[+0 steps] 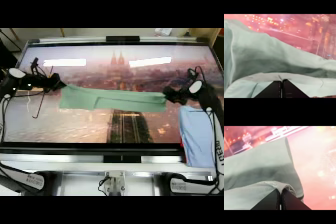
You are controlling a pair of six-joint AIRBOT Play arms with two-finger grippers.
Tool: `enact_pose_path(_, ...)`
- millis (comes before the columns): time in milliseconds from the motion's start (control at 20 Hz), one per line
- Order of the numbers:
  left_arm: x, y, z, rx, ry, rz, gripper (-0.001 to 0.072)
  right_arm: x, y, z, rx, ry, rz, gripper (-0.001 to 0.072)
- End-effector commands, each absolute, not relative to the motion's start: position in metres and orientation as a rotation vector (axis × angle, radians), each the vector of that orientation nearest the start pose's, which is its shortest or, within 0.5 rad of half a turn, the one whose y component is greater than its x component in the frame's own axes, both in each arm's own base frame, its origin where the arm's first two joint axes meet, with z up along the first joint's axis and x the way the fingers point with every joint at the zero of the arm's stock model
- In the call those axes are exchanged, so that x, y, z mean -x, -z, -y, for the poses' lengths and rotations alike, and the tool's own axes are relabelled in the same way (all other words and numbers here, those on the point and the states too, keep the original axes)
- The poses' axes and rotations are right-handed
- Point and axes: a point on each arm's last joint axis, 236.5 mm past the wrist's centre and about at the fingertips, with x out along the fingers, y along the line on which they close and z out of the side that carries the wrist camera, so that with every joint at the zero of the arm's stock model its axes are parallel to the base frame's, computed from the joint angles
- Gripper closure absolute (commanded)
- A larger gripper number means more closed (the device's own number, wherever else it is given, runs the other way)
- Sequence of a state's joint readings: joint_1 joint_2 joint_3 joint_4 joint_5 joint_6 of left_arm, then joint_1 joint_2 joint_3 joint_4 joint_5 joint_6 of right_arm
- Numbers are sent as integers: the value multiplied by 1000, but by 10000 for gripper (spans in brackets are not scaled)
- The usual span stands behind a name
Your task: Fold the shirts.
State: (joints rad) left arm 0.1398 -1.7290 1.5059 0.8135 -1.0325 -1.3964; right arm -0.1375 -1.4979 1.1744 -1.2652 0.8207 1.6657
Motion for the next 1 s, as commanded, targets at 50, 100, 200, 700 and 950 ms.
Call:
enact_pose_path(50, -535, 47, 71, 686, 288, -1162, 674, -472, 71, 5, -454, 83, -1119, 546)
enact_pose_path(100, -534, 51, 72, 688, 288, -1169, 638, -473, 75, 1, -442, 72, -1125, 337)
enact_pose_path(200, -532, 47, 74, 692, 299, -1178, 102, -470, 77, -5, -395, 36, -1142, 162)
enact_pose_path(700, -522, -26, 79, 586, 458, -1158, 231, -458, 95, -13, -670, 8, -1231, 38)
enact_pose_path(950, -511, -31, 136, 511, 558, -1179, 232, -463, 102, -50, -784, -51, -1251, 414)
